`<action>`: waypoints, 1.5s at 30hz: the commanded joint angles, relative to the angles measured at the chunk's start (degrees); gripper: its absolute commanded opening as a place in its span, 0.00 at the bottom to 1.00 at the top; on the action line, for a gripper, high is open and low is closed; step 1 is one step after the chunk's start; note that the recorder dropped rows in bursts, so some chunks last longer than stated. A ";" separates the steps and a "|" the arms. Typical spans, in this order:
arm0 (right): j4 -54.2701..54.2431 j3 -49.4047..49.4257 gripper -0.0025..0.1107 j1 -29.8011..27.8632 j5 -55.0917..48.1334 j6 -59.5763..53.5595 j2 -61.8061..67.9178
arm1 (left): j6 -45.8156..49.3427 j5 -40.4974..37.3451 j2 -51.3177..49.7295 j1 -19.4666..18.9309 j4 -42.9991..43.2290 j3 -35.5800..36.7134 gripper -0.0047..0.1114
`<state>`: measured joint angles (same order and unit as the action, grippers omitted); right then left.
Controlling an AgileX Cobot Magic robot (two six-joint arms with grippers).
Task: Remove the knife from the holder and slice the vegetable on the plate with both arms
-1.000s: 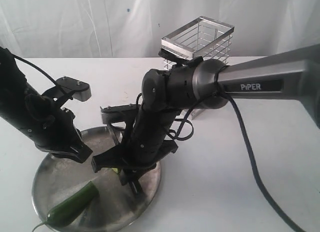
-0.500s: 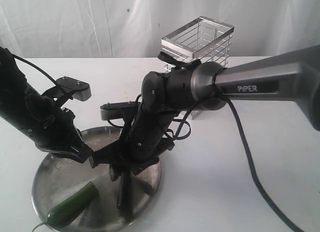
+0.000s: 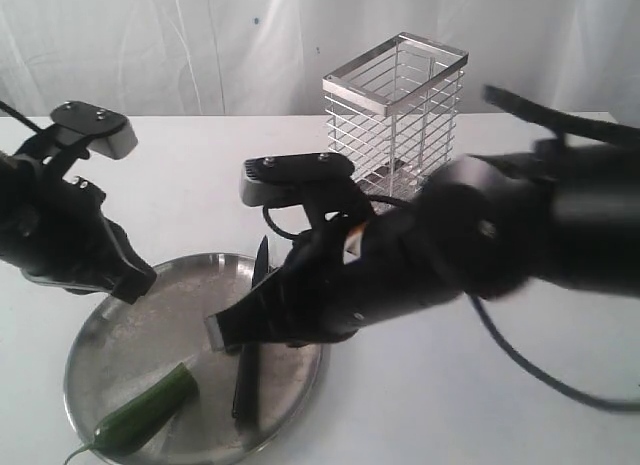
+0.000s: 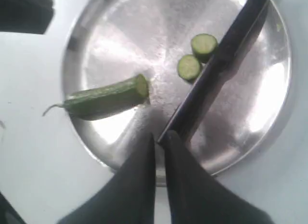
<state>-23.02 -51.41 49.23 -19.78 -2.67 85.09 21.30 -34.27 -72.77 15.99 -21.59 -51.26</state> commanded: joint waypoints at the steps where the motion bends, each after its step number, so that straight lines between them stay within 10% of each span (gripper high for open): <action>1: 0.17 9.42 0.02 4.38 10.97 -0.09 -13.85 | -3.57 -0.20 8.65 0.15 -0.46 3.12 0.04; 26: 7.20 14.30 0.02 6.08 10.85 -6.72 -49.42 | -6.09 -2.43 18.76 0.15 -0.58 3.38 0.04; 45: 7.14 49.93 0.02 -23.68 12.72 -8.66 -80.35 | -6.09 -2.43 18.76 0.15 -0.58 3.38 0.04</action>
<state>-15.74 -5.18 27.92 -8.77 -10.90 8.88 15.65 -35.87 -54.46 15.99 -21.49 -48.16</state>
